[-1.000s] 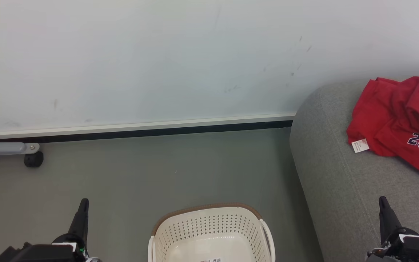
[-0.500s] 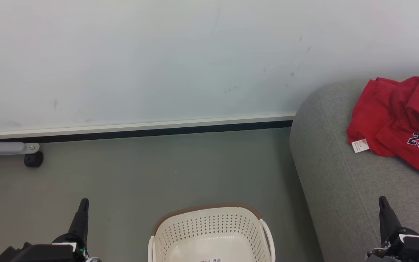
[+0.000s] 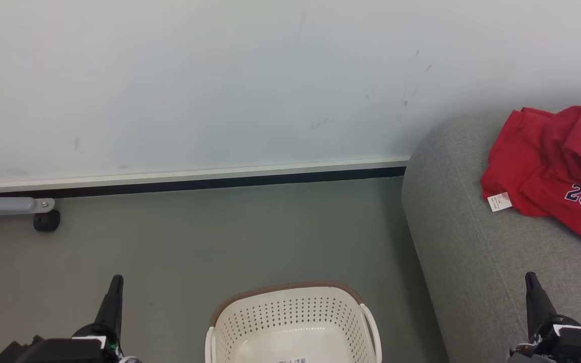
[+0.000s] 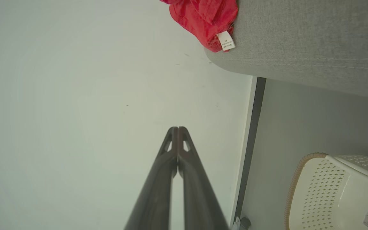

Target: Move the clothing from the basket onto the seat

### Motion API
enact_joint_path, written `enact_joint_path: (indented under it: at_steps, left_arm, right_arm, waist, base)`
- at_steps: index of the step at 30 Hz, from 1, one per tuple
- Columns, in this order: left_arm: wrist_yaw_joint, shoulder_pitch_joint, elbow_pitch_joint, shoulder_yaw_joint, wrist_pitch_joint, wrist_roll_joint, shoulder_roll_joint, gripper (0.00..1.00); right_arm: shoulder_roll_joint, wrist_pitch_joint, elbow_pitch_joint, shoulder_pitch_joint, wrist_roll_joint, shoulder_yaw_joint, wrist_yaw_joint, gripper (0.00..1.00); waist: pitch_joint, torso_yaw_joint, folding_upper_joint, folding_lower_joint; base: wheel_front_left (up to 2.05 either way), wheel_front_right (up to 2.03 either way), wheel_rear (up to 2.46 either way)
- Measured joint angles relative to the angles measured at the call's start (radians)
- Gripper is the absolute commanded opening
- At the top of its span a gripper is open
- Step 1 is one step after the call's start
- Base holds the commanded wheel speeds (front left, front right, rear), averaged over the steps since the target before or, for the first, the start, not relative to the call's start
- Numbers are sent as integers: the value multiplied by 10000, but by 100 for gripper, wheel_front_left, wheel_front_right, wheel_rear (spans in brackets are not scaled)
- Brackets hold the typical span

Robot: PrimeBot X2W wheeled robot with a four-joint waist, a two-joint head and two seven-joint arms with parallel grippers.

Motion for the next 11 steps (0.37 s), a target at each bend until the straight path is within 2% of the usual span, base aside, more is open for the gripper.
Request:
enact_joint_path:
  at_steps: [11]
  left_arm:
    - [0, 0, 0, 0, 0, 0, 0, 0]
  right_arm:
    - [0, 0, 0, 0, 0, 0, 0, 0]
  waist:
    - [0, 0, 0, 0]
  base:
    - [0, 0, 0]
